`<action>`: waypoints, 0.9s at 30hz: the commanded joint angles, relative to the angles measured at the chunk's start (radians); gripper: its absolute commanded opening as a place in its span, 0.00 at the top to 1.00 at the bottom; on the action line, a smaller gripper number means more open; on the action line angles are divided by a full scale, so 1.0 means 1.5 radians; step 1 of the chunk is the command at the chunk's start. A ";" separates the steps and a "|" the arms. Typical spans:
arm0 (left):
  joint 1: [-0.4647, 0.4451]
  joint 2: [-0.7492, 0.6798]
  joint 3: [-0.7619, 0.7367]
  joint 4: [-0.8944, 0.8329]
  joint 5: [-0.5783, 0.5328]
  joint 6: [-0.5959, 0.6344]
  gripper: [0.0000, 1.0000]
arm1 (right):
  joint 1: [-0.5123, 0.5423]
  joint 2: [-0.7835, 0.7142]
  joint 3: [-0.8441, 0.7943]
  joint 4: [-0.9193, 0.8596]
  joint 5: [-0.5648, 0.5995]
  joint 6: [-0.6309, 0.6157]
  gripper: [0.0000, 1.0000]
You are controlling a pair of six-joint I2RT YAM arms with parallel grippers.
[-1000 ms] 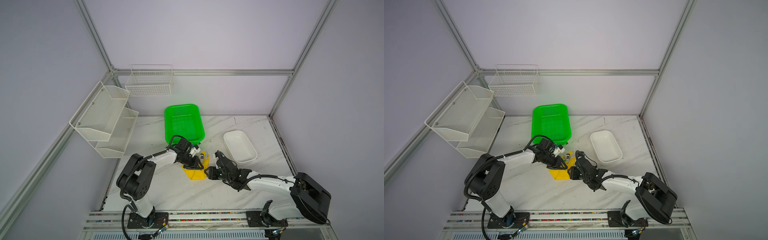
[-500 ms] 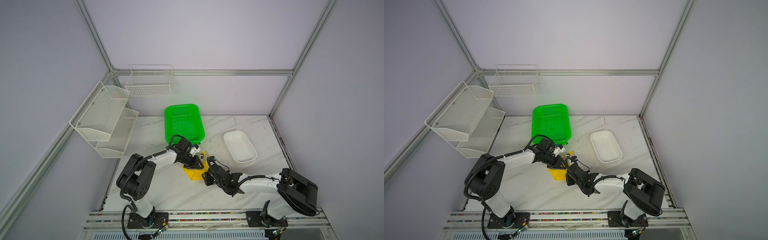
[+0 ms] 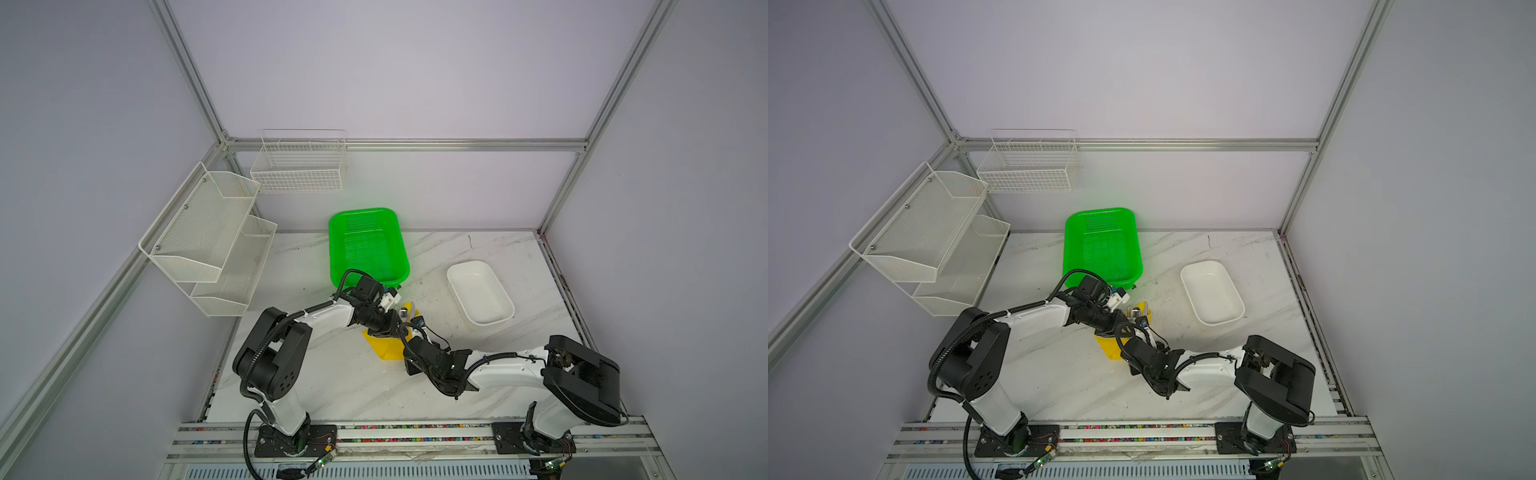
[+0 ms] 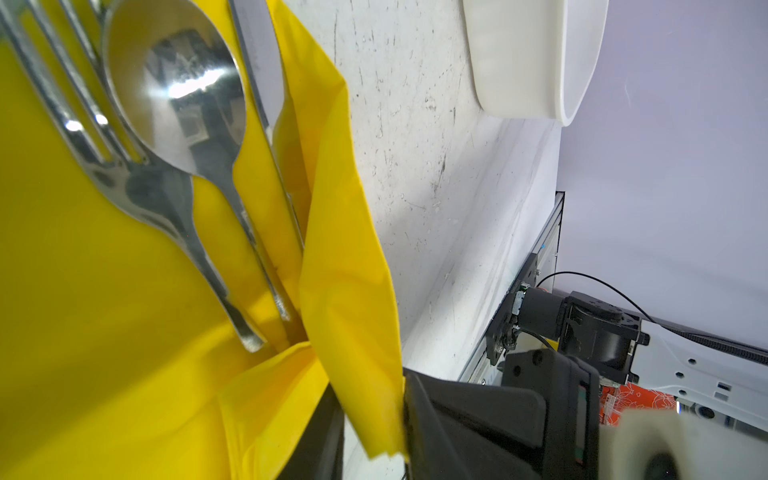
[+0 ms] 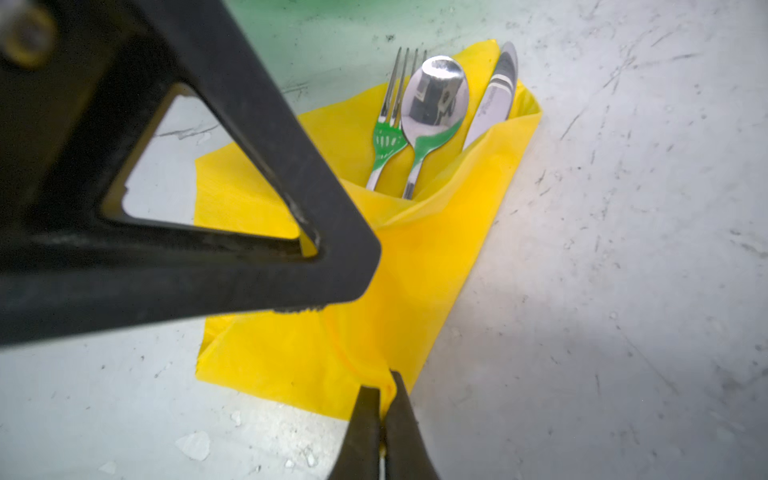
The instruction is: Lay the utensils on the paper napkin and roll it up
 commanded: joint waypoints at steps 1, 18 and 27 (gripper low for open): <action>0.000 -0.012 0.011 0.017 -0.001 -0.008 0.75 | 0.022 0.026 0.028 -0.079 0.067 0.050 0.94; 0.000 -0.011 0.000 0.040 -0.017 -0.026 0.80 | 0.056 0.048 0.081 -0.169 0.085 0.095 0.82; 0.001 -0.024 -0.013 0.040 -0.028 -0.028 0.81 | -0.012 -0.255 -0.049 -0.018 -0.054 0.081 0.45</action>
